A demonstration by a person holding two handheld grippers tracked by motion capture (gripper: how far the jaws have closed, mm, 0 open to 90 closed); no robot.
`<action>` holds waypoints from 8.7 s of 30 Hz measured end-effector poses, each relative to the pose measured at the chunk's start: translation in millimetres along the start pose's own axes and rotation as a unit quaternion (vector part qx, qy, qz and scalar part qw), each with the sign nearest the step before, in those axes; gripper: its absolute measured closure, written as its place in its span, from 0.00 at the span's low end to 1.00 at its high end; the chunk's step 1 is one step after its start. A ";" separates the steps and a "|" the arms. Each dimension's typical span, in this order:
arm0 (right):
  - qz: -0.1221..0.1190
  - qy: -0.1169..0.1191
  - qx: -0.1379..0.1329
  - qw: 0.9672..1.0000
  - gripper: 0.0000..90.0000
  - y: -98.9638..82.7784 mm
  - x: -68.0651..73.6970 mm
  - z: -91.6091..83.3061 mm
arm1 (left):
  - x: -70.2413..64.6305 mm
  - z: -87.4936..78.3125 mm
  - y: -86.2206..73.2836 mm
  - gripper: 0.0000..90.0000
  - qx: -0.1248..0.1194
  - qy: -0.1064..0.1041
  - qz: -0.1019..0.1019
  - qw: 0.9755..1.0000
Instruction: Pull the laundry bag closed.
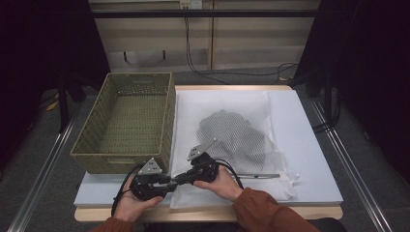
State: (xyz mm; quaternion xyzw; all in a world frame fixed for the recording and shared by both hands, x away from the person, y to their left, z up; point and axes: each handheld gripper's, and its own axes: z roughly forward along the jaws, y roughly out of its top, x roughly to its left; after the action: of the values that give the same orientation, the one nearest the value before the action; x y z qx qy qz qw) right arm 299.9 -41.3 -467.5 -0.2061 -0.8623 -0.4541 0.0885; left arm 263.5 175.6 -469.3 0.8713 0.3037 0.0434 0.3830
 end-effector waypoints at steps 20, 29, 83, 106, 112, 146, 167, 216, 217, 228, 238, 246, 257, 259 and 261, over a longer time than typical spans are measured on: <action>-0.011 0.008 -0.004 1.000 0.97 2.1 3.6 -6.3 | -5.5 -3.0 4.3 0.97 0.003 0.009 0.024 1.000; 0.000 -0.012 -0.011 1.000 0.97 -0.4 3.7 -12.3 | -4.9 -7.4 5.0 0.98 -0.014 0.000 0.010 1.000; -0.008 -0.043 -0.009 0.999 0.97 -10.7 1.3 -29.1 | -7.9 -10.5 5.3 0.98 -0.036 -0.010 0.008 0.999; -0.006 -0.059 -0.008 0.998 0.97 -13.4 -0.2 -34.4 | -8.7 -12.3 5.5 0.98 -0.037 -0.007 0.007 0.999; -0.008 -0.057 -0.013 0.998 0.97 -14.1 -0.7 -35.4 | -8.7 -13.0 6.0 0.98 -0.040 -0.008 0.006 0.999; 0.003 -0.081 -0.016 0.997 0.97 -23.8 -6.3 -55.2 | -6.3 -17.1 4.6 0.98 -0.047 -0.008 -0.009 0.999; 0.015 -0.082 -0.018 0.996 0.97 -29.4 -8.9 -60.9 | -4.4 -19.2 4.4 0.98 -0.051 -0.011 -0.013 0.999; 0.035 -0.094 -0.027 0.995 0.97 -47.1 -8.6 -85.6 | -2.7 -21.0 4.4 0.98 -0.054 -0.014 -0.025 0.998; 0.036 -0.094 -0.027 0.995 0.97 -47.4 -8.9 -85.8 | -2.4 -20.2 3.8 0.98 -0.055 -0.019 -0.026 0.998; 0.041 -0.103 -0.023 0.994 0.97 -53.6 -12.0 -88.6 | -1.9 -21.2 3.8 0.98 -0.055 -0.016 -0.025 0.998; 0.039 -0.101 -0.025 0.994 0.97 -53.8 -10.8 -91.1 | -2.7 -21.4 4.6 0.98 -0.057 -0.018 -0.020 0.998; 0.040 -0.107 -0.027 0.993 0.97 -55.7 -10.8 -94.7 | -2.4 -21.4 4.3 0.98 -0.055 -0.019 -0.020 0.998; 0.049 -0.111 -0.029 0.992 0.97 -58.0 -14.1 -99.0 | -1.7 -23.0 3.7 0.98 -0.059 -0.018 -0.023 0.998; 0.048 -0.112 -0.028 0.992 0.97 -58.9 -14.2 -99.2 | -2.0 -22.4 3.8 0.98 -0.057 -0.017 -0.022 0.998; 0.046 -0.113 -0.025 0.992 0.97 -59.6 -13.9 -98.2 | -1.8 -22.8 3.9 0.98 -0.057 -0.017 -0.022 0.998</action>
State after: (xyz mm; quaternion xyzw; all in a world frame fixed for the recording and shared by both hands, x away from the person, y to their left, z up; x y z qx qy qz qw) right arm 283.0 -155.5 -460.6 -0.2973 -0.8447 -0.4450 0.0063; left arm 256.9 187.1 -450.3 0.8416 0.3136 0.0374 0.4382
